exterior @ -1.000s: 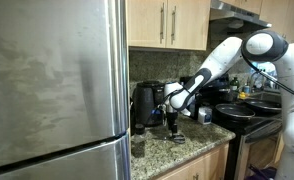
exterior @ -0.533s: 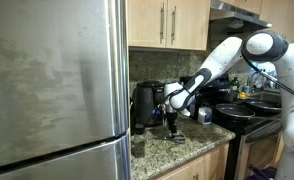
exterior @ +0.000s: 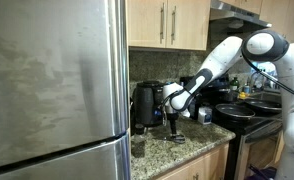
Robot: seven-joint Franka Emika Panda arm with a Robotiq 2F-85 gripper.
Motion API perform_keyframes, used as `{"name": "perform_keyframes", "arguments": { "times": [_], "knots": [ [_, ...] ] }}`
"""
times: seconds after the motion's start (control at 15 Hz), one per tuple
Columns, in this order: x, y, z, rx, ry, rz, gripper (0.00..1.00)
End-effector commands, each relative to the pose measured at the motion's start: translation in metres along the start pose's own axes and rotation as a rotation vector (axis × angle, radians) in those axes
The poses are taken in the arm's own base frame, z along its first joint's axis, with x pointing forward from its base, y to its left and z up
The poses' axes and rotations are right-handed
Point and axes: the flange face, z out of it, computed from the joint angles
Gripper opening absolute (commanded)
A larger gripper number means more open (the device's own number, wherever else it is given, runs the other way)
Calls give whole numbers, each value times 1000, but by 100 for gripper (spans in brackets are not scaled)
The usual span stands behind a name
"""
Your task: Pick up the pair of scissors
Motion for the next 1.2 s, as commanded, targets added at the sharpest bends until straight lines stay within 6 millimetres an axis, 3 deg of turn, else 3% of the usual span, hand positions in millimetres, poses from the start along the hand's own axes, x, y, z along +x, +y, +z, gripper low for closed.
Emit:
{"name": "perform_keyframes", "arguments": {
  "times": [0.0,0.13,0.47,0.8,0.93,1.13],
  "knots": [
    [0,0,-1,1,0,2,100],
    [0,0,-1,1,0,3,100],
    [-5,-1,-4,-90,-36,236,100],
    [-4,-12,2,10,-109,342,100],
    [2,-16,7,105,-34,299,100],
    [11,-15,3,112,82,286,100]
  ]
}}
